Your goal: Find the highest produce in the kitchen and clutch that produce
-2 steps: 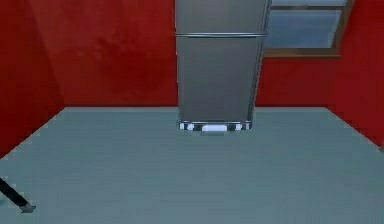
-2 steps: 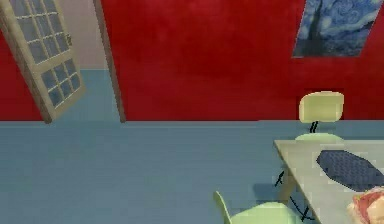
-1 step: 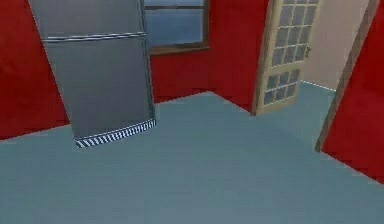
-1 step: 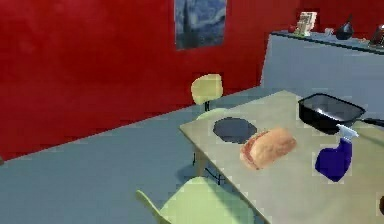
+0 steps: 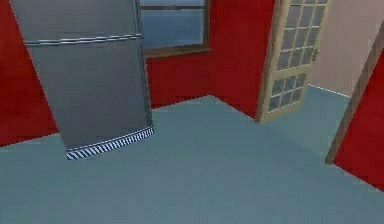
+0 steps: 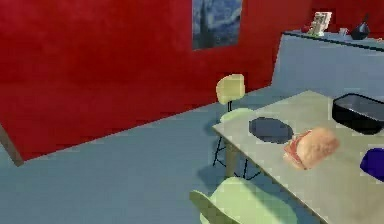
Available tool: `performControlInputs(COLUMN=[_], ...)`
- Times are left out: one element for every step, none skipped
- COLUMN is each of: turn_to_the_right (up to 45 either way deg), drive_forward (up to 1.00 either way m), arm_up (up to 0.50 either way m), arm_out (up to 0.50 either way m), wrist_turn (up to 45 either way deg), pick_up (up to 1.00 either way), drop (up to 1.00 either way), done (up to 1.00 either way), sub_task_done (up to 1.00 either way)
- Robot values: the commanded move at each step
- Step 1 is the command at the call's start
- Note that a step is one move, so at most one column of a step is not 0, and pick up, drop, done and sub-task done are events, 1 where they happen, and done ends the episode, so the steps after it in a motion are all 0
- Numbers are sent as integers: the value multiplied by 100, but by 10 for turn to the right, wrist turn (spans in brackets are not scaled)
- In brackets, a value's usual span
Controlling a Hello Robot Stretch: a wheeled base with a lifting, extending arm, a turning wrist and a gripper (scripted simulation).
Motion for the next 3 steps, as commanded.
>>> performControlInputs(turn_to_the_right=[-300,0,450], drive_forward=[0,25,0], arm_up=[0,0,0], arm_out=[0,0,0], wrist_turn=[0,0,0], pick_up=[0,0,0], drop=[0,0,0], done=[0,0,0], sub_task_done=[0,0,0])
